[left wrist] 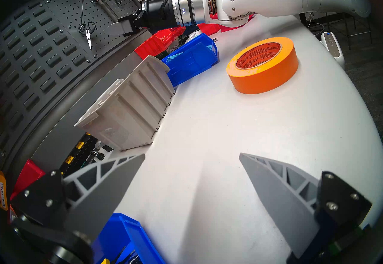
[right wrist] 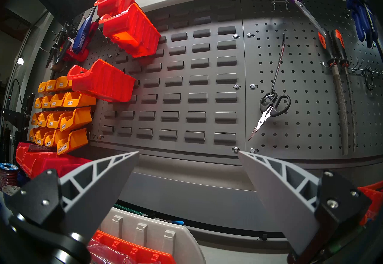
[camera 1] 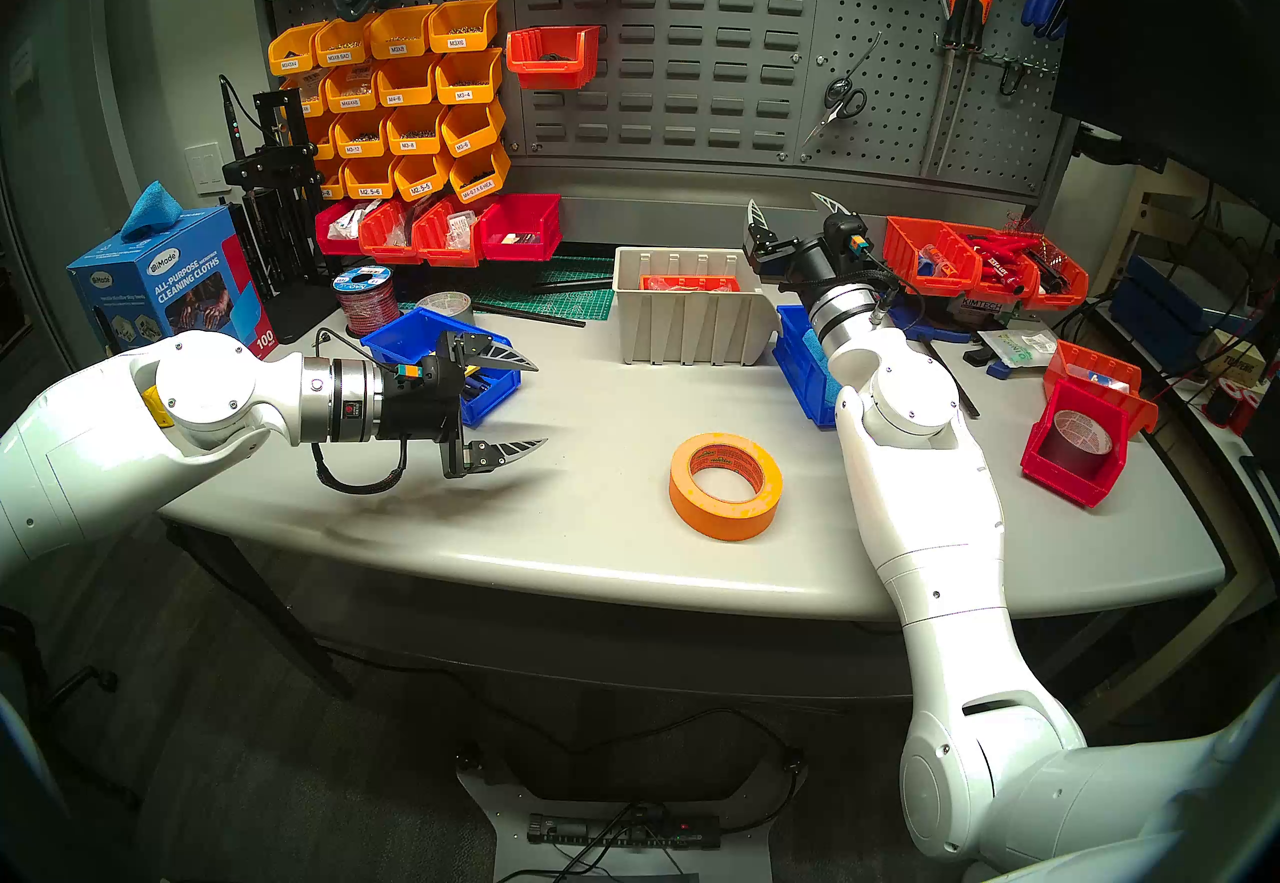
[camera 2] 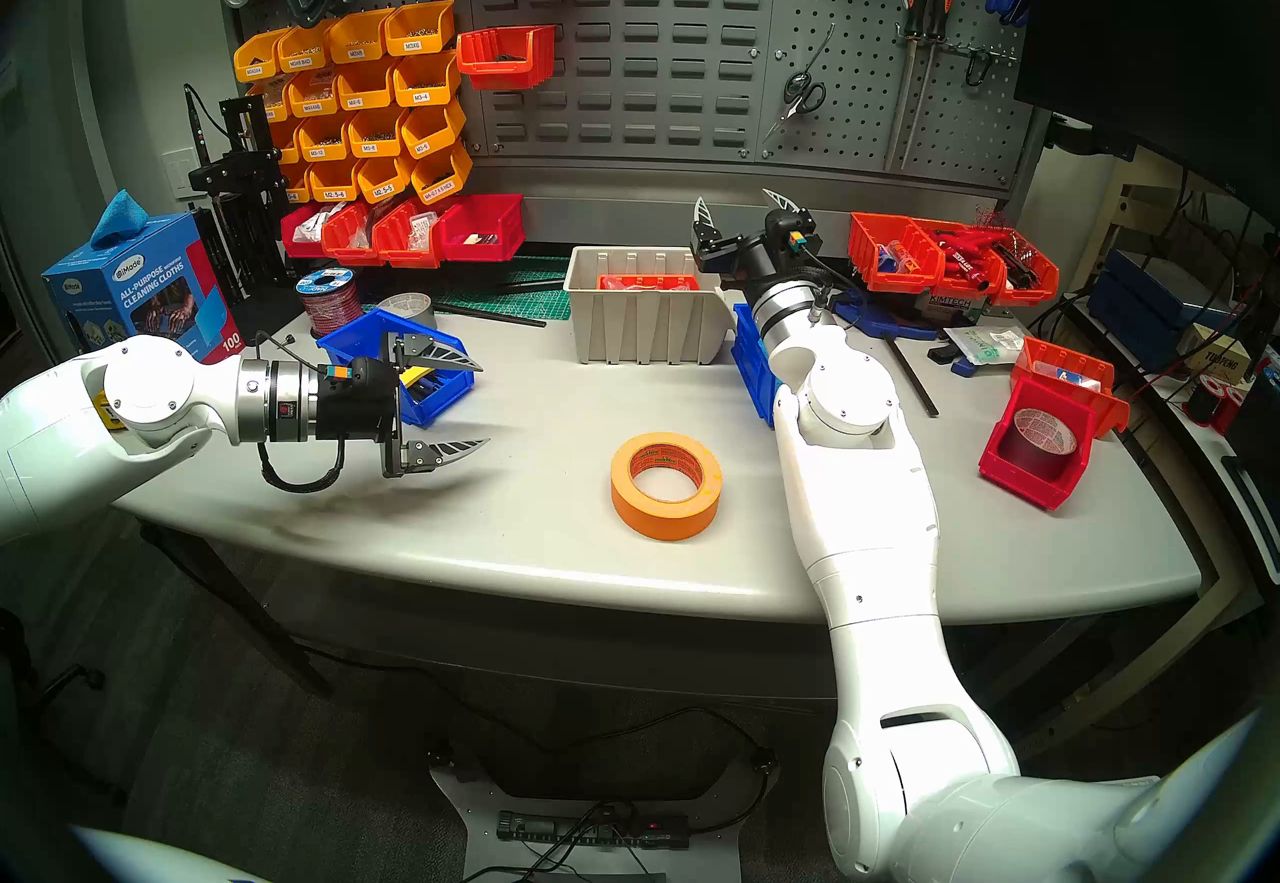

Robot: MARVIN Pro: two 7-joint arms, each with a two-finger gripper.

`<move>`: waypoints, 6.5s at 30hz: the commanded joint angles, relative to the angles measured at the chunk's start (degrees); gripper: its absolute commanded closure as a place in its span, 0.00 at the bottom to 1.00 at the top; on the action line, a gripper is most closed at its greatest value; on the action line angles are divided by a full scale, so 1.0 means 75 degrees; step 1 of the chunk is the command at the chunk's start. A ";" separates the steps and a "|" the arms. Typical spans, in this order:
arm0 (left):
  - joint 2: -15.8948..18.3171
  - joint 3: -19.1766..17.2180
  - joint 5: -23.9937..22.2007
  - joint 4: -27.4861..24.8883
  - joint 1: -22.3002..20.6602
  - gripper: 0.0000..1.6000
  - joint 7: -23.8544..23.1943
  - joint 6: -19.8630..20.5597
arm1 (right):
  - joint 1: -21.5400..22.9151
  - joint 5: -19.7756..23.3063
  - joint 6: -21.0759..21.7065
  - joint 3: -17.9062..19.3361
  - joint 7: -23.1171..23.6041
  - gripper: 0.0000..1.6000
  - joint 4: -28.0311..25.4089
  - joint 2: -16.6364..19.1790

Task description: Hang all the unorganized tool boxes onto the wall

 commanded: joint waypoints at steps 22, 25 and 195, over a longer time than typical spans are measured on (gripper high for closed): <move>0.0007 -0.0046 -0.0005 -0.0012 -0.0062 0.00 0.0004 -0.0008 | -0.1520 0.0365 0.2093 0.0216 0.0630 0.00 -0.3011 0.0443; 0.0007 -0.0045 -0.0005 -0.0012 -0.0063 0.00 0.0004 -0.0008 | -0.1739 0.0353 0.2382 0.0264 0.0647 0.00 -0.3349 0.0485; 0.0010 -0.0027 -0.0002 -0.0015 -0.0070 0.00 0.0029 -0.0014 | -0.0030 -0.0303 0.8156 -0.0211 0.0302 0.00 -0.5249 0.1661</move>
